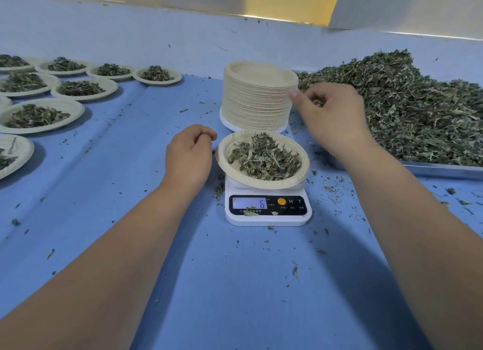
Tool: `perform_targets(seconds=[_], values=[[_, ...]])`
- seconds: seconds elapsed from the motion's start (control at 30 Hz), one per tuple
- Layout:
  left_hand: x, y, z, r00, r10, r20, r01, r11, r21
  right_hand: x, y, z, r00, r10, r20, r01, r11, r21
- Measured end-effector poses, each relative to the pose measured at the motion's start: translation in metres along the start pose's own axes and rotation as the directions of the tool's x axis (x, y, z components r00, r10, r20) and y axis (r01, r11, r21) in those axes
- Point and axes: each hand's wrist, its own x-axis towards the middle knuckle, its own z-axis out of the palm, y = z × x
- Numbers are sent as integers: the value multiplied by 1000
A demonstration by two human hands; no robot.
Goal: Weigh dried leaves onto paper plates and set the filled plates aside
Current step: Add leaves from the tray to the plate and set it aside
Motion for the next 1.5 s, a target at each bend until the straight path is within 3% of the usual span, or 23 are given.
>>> perform_targets(seconds=[0.1,0.23,0.33,0.43,0.5,0.63,0.77,0.83,0.9,1.03,1.17,1.27,1.5], values=[[-9,9,-1,995,96,11,-96,995,-33,1,35,-5,988,96,-118,-113,983,-147],[-24,26,0,910,375,177,-386,922,34,-10,67,-5,959,267,92,-219,909,-353],[-27,34,1,772,515,372,-590,799,119,-21,65,-4,988,143,51,-106,893,-438],[-31,34,2,681,467,564,-663,721,204,-30,44,-2,1000,-18,23,24,956,-293],[-32,33,2,653,458,603,-696,677,239,-41,27,1,986,-146,78,159,965,-207],[-26,31,-3,716,459,525,-665,677,315,-59,12,8,933,-281,227,297,954,-39],[-23,24,-5,802,368,471,-563,729,389,-62,19,10,887,-228,401,264,964,-37],[-24,22,-5,828,389,405,-521,800,298,-65,19,8,919,-202,337,215,977,-2],[-24,24,-5,810,415,414,-523,832,188,-66,19,8,931,-209,298,208,978,35],[-28,24,-2,731,362,579,-590,761,269,-68,18,9,886,-222,407,244,970,-2],[-28,23,-2,808,445,386,-516,851,99,-71,19,4,930,-224,293,214,975,65],[-28,23,-2,881,421,218,-423,905,-38,-71,20,4,947,-186,263,169,982,87],[-23,19,-4,924,301,235,-304,952,-26,-67,35,2,959,-18,282,18,1000,2]])
